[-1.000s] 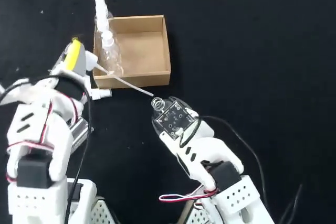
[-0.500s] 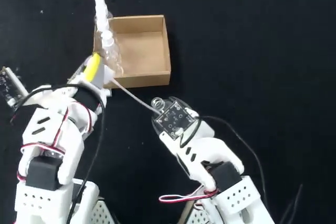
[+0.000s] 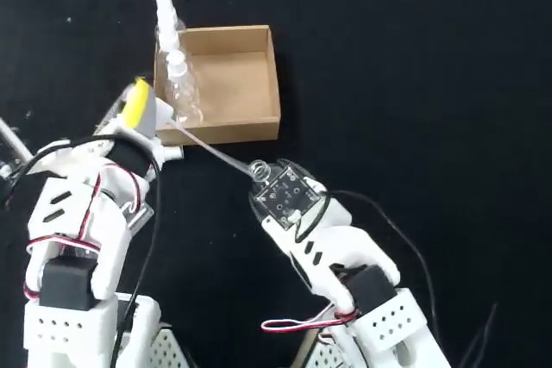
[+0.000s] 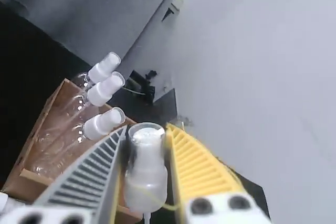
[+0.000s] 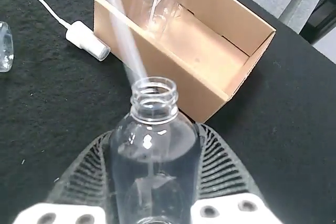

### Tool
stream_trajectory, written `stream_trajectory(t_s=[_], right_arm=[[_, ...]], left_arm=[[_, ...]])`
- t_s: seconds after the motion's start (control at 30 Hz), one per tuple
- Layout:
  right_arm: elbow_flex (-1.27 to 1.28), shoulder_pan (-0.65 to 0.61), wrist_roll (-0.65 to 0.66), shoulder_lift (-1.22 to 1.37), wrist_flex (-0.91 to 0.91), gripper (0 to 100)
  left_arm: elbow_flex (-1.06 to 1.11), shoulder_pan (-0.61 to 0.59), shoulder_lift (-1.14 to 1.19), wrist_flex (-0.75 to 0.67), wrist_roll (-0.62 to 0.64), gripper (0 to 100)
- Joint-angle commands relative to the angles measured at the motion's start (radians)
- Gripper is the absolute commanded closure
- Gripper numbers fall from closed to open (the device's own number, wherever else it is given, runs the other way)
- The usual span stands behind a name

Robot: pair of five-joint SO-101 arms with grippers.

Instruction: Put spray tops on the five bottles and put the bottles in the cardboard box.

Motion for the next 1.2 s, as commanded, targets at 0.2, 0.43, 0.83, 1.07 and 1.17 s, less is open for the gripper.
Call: stream_trajectory(t_s=[0.2, 0.43, 0.83, 1.07, 1.17], right_arm=[[-0.010, -0.021, 0.011, -0.035, -0.037, 98.7], [-0.010, -0.021, 0.011, -0.035, -0.037, 98.7], [-0.008, -0.048, 0.011, -0.035, -0.034, 98.7], [-0.010, -0.049, 0.009, -0.035, -0.034, 98.5], [-0.010, -0.049, 0.006, -0.035, -0.035, 98.3]], left_arm=[[-0.027, -0.022, -0.014, -0.038, -0.008, 97], [0.024, -0.019, -0.015, -0.063, -0.008, 97], [0.110, 0.114, -0.017, -0.080, -0.046, 97], [0.147, 0.180, -0.017, -0.086, -0.044, 97], [0.163, 0.203, -0.017, -0.086, -0.044, 97]])
